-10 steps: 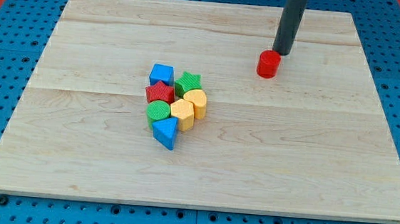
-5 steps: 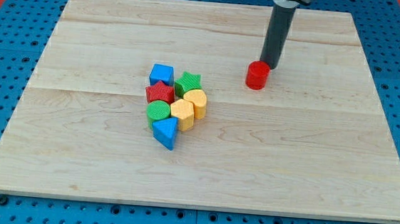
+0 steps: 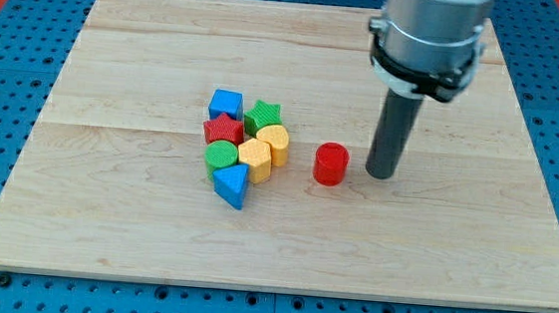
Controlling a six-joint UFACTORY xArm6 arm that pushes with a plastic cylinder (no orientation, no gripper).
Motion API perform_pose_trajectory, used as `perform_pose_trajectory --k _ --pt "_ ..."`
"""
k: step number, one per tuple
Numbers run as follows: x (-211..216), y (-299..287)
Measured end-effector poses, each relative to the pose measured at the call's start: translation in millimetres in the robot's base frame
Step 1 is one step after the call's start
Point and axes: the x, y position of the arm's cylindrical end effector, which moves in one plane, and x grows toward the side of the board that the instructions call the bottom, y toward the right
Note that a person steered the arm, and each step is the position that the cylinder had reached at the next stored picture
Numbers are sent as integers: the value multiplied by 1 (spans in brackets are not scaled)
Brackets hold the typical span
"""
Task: Place the red circle diagonally bottom right to yellow heart
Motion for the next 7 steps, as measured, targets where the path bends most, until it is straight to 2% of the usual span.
perform_pose_trajectory --k 1,3,4,7 --pt "-1 -49" --pt "-28 -49" --pt "-30 -68" --pt "-9 -68"
